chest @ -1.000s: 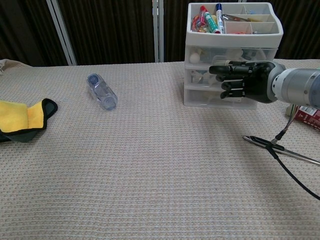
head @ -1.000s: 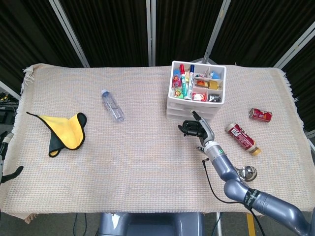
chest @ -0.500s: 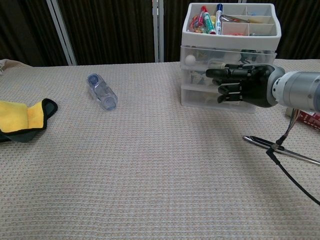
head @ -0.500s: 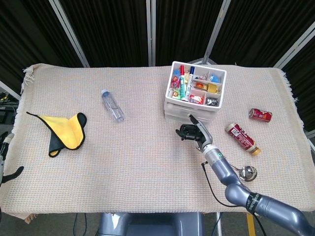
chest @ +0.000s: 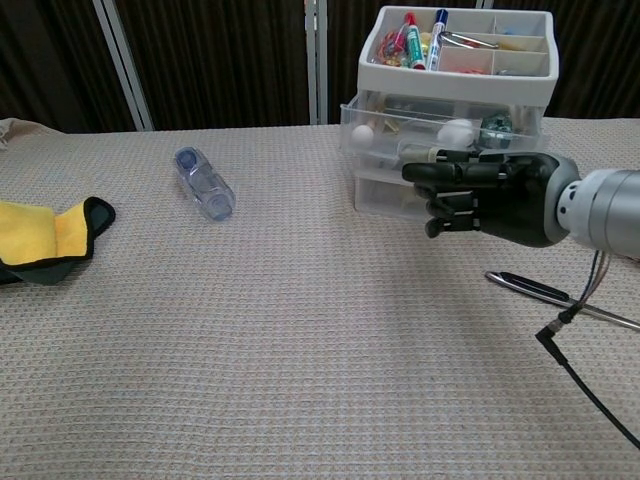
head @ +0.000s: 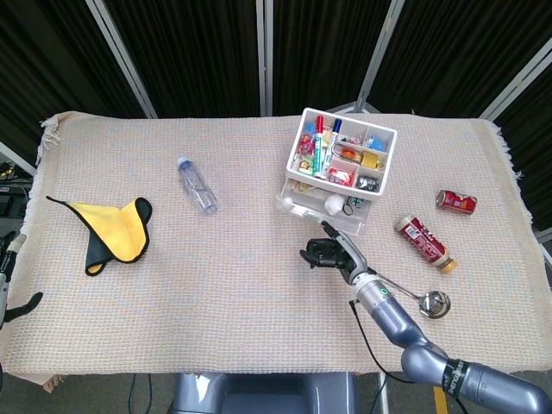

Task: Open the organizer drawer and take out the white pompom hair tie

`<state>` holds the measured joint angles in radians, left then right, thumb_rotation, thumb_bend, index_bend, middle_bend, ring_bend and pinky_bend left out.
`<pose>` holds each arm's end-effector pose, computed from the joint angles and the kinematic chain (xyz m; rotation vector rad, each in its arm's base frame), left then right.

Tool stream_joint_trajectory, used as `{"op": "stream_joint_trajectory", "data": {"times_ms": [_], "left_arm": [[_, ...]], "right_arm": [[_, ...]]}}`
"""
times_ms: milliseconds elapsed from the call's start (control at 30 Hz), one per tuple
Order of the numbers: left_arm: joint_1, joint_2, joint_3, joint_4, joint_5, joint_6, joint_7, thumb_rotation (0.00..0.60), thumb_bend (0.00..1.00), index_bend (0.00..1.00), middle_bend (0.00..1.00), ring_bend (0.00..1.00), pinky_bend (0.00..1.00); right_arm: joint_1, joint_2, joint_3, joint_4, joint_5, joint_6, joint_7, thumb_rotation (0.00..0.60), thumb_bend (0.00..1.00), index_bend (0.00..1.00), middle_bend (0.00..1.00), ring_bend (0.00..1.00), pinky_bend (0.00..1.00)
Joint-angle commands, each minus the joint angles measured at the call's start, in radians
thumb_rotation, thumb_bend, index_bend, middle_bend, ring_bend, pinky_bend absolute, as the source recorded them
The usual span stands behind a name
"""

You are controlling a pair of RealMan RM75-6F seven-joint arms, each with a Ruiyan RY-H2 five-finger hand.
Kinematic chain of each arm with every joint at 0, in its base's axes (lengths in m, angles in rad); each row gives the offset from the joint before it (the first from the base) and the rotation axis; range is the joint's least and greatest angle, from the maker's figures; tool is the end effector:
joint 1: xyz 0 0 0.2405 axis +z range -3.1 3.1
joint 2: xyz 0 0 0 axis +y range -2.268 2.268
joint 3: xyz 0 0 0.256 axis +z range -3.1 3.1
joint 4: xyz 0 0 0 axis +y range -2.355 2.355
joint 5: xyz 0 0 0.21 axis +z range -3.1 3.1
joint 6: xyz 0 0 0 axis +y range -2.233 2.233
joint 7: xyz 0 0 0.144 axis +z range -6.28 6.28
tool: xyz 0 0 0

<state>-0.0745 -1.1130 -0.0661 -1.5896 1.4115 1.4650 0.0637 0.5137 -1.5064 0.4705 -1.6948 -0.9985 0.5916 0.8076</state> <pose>-0.3290 0.1810 0.1683 -1.3301 -0.8803 -0.7872 -0.1359 -0.3188 -0.0080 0.8600 -2.5410 1.4576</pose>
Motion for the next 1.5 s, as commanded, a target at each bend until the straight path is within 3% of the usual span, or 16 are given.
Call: {"op": "stream_joint_trajectory", "data": {"times_ms": [33,400,567,633,767,900,1033,1200,1500], "left_arm": [[0.001,0.001,0.002,-0.004,0.004,0.003,0.0,0.6,0.23,0.0,0.0,0.0,0.0],[0.008,0.01,0.004,-0.012,0.02,0.022,-0.011,0.6,0.23,0.0,0.0,0.0,0.0],[0.012,0.011,0.003,-0.013,0.025,0.033,-0.014,0.6,0.23,0.0,0.0,0.0,0.0],[0.012,0.012,0.002,-0.012,0.023,0.032,-0.017,0.6,0.23,0.0,0.0,0.0,0.0],[0.012,0.014,-0.002,-0.01,0.014,0.029,-0.024,0.6,0.23,0.0,0.0,0.0,0.0],[0.011,0.014,-0.003,-0.01,0.013,0.029,-0.024,0.6,0.23,0.0,0.0,0.0,0.0],[0.011,0.015,-0.002,-0.012,0.016,0.03,-0.023,0.6,0.23,0.0,0.0,0.0,0.0],[0.014,0.019,0.0,-0.016,0.017,0.03,-0.024,0.6,0.23,0.0,0.0,0.0,0.0],[0.023,0.041,0.003,-0.037,0.03,0.048,-0.028,0.6,0.23,0.0,0.0,0.0,0.0]], "right_arm": [[-0.037,0.021,-0.031,-0.045,-0.064,0.02,0.007,0.6,0.23,0.21,0.7,0.76,0.61],[-0.123,0.082,-0.122,-0.146,-0.207,0.096,0.014,0.6,0.23,0.18,0.66,0.73,0.58],[-0.155,0.112,-0.163,-0.18,-0.313,0.177,-0.008,0.6,0.22,0.17,0.48,0.59,0.48],[-0.159,0.13,-0.176,-0.192,-0.349,0.197,-0.037,0.6,0.21,0.17,0.4,0.51,0.38],[-0.169,0.195,-0.194,-0.243,-0.399,0.263,-0.152,0.6,0.2,0.16,0.37,0.48,0.34],[-0.166,0.23,-0.204,-0.267,-0.366,0.304,-0.305,0.6,0.2,0.09,0.37,0.48,0.4],[-0.155,0.241,-0.216,-0.284,-0.304,0.346,-0.514,0.6,0.2,0.01,0.45,0.51,0.5],[-0.106,0.236,-0.21,-0.303,-0.132,0.421,-0.861,0.6,0.19,0.04,0.61,0.67,0.63],[-0.021,0.177,-0.152,-0.338,0.133,0.601,-1.212,0.6,0.19,0.06,0.65,0.7,0.65]]}}
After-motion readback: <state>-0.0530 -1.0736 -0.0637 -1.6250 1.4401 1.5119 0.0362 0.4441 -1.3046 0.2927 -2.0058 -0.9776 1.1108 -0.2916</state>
